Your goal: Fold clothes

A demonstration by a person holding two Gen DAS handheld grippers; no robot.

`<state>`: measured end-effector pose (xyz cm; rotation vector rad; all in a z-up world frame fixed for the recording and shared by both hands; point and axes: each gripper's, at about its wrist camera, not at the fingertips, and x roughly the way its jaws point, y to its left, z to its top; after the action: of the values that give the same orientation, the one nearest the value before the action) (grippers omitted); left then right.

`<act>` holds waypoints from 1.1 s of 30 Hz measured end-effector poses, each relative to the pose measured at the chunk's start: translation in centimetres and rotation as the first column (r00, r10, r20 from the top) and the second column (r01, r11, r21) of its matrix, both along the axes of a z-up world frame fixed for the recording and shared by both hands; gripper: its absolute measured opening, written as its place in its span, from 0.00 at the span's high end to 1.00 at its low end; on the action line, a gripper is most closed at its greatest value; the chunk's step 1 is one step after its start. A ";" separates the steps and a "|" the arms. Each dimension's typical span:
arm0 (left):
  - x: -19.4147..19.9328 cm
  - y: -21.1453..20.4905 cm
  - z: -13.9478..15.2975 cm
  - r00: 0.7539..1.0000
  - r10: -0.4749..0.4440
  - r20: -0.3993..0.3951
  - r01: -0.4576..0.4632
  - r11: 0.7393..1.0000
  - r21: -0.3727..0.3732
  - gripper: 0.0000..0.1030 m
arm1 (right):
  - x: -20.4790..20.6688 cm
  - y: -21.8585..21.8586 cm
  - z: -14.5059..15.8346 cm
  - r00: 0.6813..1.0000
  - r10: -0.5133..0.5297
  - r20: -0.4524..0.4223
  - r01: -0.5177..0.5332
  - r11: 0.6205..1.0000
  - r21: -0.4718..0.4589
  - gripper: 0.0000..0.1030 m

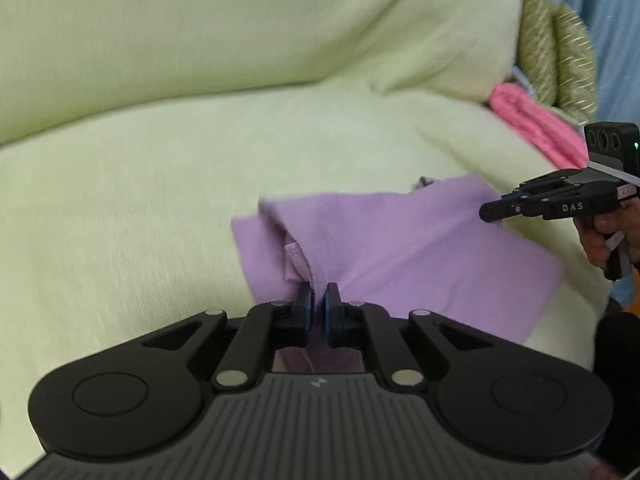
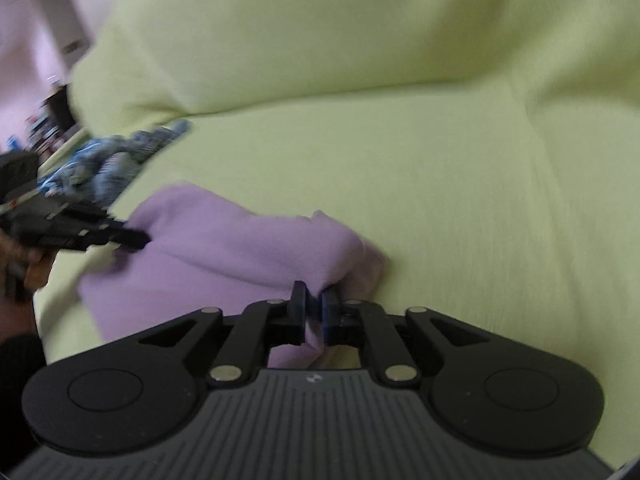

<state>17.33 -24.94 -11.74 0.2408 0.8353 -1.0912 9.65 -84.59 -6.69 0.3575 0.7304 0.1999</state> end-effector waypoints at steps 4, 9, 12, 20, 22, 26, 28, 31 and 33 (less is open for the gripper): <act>0.5 0.4 -0.5 0.997 0.030 -0.070 -0.033 0.998 -0.052 0.94 | -1.2 -1.0 -1.0 0.999 -0.051 0.002 0.050 0.987 0.153 0.77; 3.1 1.6 -1.3 0.960 0.085 -0.268 -0.133 0.977 -0.168 0.93 | -1.1 -2.9 -2.3 0.990 -0.139 -0.013 0.136 0.937 0.322 0.74; 4.2 1.2 -1.7 0.945 0.097 -0.313 -0.165 0.966 -0.198 0.93 | -0.6 -3.6 -2.9 0.981 -0.188 -0.041 0.190 0.911 0.366 0.77; 2.6 1.4 -0.1 0.969 0.118 -0.219 -0.167 0.961 -0.221 0.95 | -1.3 -2.1 -0.7 0.981 -0.184 0.059 0.165 0.956 0.243 0.95; 2.7 1.8 -0.4 0.965 0.136 -0.226 -0.182 0.963 -0.200 0.95 | -1.5 -2.2 -0.2 0.979 -0.180 0.096 0.155 0.961 0.229 0.95; 3.4 1.7 -2.2 0.956 0.156 -0.250 -0.193 0.972 -0.131 0.83 | -0.2 -2.3 -2.4 0.985 -0.172 0.012 0.167 0.967 0.194 0.95; 3.5 2.1 -2.0 0.957 0.154 -0.246 -0.190 0.973 -0.132 0.79 | -0.5 -2.3 -2.2 0.979 -0.205 0.007 0.199 0.959 0.202 0.94; 3.2 3.3 -0.8 0.966 0.189 -0.176 -0.208 0.974 -0.095 0.80 | -2.4 -2.5 -1.2 0.966 -0.256 0.030 0.250 0.960 0.127 0.86; 2.6 3.9 0.6 0.970 0.215 -0.112 -0.225 0.971 -0.085 0.81 | -3.9 -2.3 0.0 0.951 -0.301 0.074 0.297 0.953 0.056 0.85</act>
<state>19.94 -20.99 -11.19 0.0088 0.8751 -0.9377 5.70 -86.93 -6.64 0.4944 0.5835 -0.0568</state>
